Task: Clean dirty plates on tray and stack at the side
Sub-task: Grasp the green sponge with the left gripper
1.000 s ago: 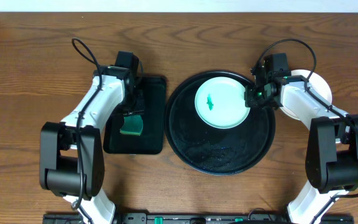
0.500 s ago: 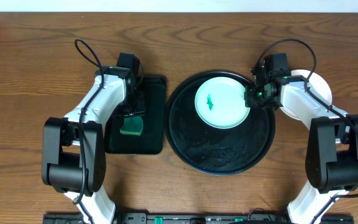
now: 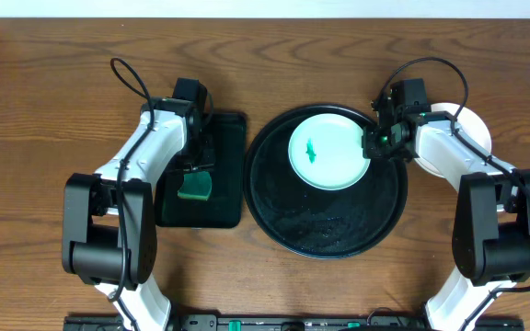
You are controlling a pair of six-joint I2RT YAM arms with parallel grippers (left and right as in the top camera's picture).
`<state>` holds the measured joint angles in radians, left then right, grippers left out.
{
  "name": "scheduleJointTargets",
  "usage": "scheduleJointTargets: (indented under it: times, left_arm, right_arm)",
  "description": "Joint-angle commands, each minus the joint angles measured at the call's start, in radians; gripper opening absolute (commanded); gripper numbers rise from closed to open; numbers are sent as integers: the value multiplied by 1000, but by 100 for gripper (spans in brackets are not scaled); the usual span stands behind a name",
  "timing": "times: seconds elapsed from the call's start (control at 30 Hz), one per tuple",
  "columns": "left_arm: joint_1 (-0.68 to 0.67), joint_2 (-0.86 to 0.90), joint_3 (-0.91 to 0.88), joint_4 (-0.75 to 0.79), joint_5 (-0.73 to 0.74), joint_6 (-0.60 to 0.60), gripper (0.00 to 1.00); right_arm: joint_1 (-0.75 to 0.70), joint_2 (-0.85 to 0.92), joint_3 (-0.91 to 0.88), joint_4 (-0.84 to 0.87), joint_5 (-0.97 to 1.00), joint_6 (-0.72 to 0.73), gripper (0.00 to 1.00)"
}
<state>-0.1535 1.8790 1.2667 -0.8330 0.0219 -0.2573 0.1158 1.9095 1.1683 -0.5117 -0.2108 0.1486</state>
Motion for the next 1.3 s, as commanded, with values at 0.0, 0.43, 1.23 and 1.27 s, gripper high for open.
scheduleJointTargets:
  times: [0.0,0.43,1.23,1.27]
  left_arm:
    - [5,13,-32,25,-16,16,48]
    - [5,13,-106,111,-16,16,48]
    - [5,-96,-58,76,-8,16,53]
    - [5,-94,-61,76,-8,16,52]
  right_arm:
    - [6,8,-5,-1,-8,5,7]
    - [6,8,-5,-1,-8,4,7]
    - [6,8,-5,-1,-7,4,7]
    - [6,8,-5,-1,-7,4,7]
